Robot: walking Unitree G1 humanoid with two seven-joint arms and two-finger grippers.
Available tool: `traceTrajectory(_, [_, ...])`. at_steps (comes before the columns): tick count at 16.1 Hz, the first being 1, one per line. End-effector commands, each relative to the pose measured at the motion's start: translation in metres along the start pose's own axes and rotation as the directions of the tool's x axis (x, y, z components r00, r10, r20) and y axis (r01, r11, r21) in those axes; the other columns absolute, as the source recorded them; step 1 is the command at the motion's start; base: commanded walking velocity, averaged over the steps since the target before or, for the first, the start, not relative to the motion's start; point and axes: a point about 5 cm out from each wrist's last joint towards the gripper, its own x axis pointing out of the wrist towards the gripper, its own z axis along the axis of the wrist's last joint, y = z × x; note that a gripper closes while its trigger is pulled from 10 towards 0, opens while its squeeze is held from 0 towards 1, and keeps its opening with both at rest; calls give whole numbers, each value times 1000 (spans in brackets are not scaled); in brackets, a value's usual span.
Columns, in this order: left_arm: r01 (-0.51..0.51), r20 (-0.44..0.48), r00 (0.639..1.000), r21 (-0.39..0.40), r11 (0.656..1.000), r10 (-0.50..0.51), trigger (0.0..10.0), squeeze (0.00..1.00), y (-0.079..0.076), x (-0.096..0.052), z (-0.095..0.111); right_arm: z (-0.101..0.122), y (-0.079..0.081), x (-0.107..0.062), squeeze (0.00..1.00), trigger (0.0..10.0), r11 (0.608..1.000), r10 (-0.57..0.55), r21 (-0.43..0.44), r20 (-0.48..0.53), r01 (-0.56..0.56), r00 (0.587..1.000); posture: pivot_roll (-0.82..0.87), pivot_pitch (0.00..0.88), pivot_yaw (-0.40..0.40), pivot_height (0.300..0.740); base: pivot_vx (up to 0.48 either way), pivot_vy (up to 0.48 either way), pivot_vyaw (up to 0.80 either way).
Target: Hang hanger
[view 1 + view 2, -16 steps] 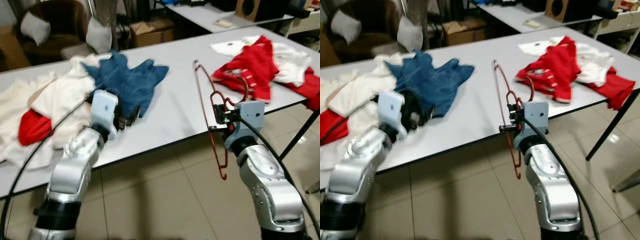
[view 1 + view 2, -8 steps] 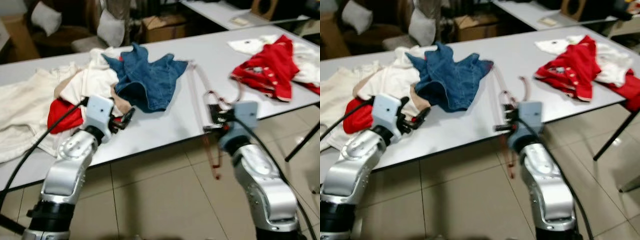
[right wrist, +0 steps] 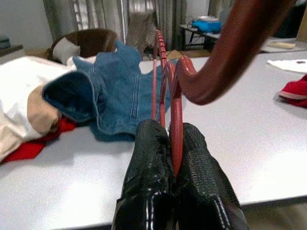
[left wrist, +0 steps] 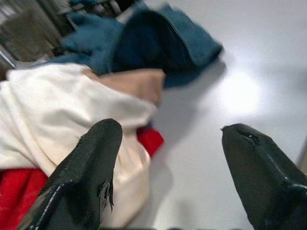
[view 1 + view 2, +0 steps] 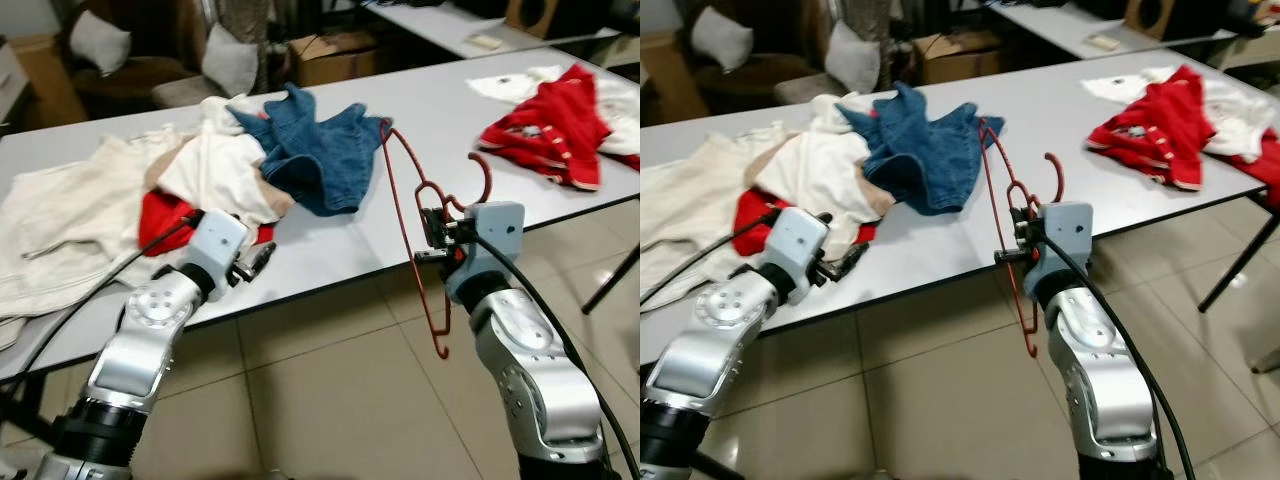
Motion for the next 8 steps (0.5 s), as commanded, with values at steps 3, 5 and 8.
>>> traceTrajectory(3, [63, -73, 996, 152, 986, -52, 10000, 0, -3, 12, -8, -7, -14, -2, 0, 10000, 999, -27, -28, -33, 26, 999, -77, 0, 69, 740, 0, 0, 0])
traceTrajectory(5, [66, -100, 994, 192, 979, -47, 10000, 0, 1, 16, -13, -12, -16, -4, 0, 10000, 999, -22, -38, -60, 20, 998, -90, 0, 72, 740, 0, 0, 0])
traceTrajectory(8, [79, -171, 985, 274, 958, -32, 1059, 0, 8, 26, -23, -20, -28, -10, 0, 10000, 997, -51, -56, -97, 46, 994, -105, 0, 69, 740, 0, 0, 0])
